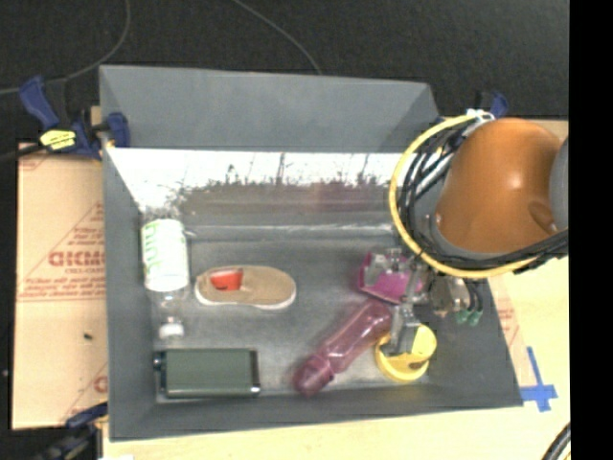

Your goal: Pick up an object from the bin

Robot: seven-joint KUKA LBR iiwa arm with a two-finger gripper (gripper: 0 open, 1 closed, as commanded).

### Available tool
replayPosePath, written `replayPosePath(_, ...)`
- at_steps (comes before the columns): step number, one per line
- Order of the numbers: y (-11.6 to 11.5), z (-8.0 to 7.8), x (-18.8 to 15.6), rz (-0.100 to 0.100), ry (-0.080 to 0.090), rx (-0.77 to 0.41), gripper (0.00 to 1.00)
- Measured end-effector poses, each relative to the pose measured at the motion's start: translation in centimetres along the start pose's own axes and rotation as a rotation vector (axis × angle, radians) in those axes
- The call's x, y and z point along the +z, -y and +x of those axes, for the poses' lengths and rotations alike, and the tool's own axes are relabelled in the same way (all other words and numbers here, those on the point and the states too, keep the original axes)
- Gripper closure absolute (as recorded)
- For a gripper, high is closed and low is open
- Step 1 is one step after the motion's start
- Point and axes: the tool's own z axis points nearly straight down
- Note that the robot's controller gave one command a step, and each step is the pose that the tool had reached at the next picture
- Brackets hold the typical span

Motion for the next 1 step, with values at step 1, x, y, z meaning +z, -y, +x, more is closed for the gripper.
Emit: replayPosePath(1,0.0,-0.16,-0.4,0.001,0.009,-0.002,0.0)
